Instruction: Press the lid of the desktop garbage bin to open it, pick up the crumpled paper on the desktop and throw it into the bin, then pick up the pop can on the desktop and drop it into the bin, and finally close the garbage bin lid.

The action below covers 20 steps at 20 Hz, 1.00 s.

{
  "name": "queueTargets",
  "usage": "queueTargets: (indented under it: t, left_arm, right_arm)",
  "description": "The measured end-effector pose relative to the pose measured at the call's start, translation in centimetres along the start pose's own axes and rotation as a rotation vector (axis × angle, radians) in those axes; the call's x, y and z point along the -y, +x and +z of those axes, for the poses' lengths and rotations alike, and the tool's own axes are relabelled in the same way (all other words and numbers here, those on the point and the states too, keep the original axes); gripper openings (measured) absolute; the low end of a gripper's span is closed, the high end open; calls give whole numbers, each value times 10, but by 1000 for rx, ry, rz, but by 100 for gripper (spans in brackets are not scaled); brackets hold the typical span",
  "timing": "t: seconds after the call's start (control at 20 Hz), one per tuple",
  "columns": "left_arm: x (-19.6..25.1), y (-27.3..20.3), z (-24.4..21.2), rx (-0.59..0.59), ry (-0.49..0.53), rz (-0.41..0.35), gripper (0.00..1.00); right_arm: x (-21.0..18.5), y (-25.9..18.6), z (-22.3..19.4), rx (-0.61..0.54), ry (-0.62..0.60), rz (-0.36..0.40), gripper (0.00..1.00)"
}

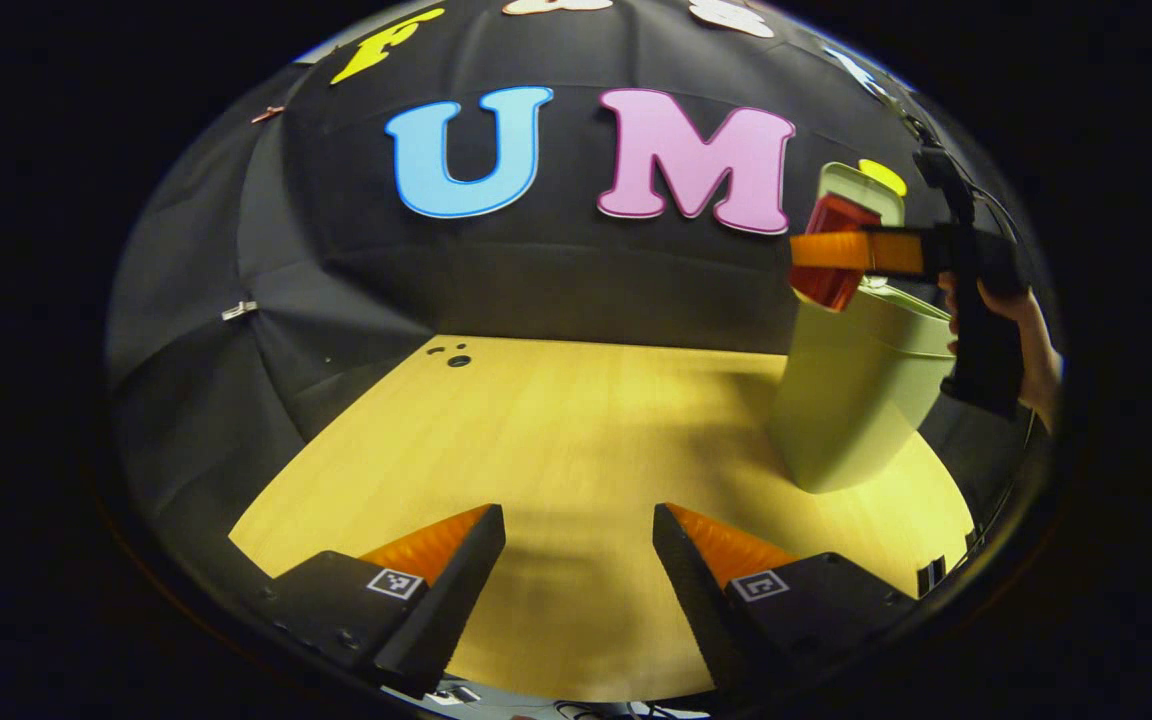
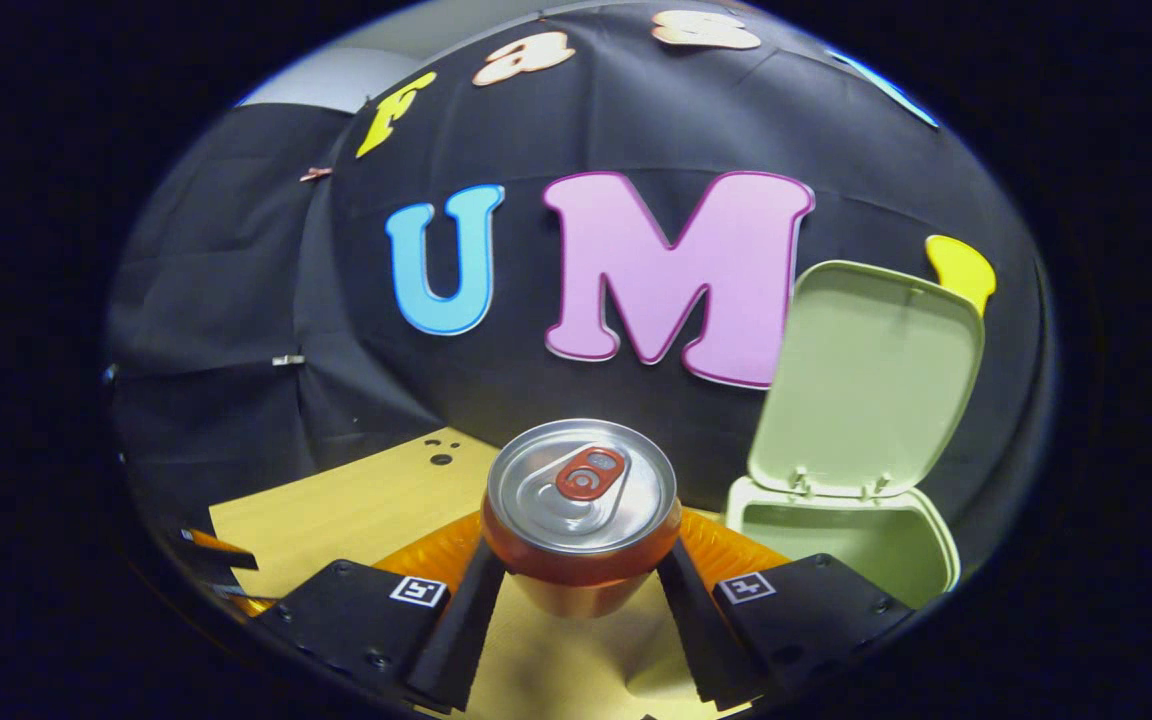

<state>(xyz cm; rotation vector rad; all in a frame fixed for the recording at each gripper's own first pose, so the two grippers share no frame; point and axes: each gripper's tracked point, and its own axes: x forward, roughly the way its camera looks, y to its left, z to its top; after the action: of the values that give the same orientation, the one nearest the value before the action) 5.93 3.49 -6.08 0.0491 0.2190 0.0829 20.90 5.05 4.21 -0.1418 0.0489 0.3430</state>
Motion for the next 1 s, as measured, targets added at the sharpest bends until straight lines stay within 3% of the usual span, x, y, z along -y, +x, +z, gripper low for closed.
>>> queueTargets:
  t: [0.3,0.55,1.0]
  left_arm:
    - [20,12,9,4,37,-66,96]
    - [23,27,26,29,19,-86,96]
    - [14,49,19,-6,-13,-100,96]
  right_arm:
    - [81,-13,33,44,6,-137,83]
    - [144,-26,36,43,4,-260,82]
    - [189,-38,0,-27,35,-371,83]
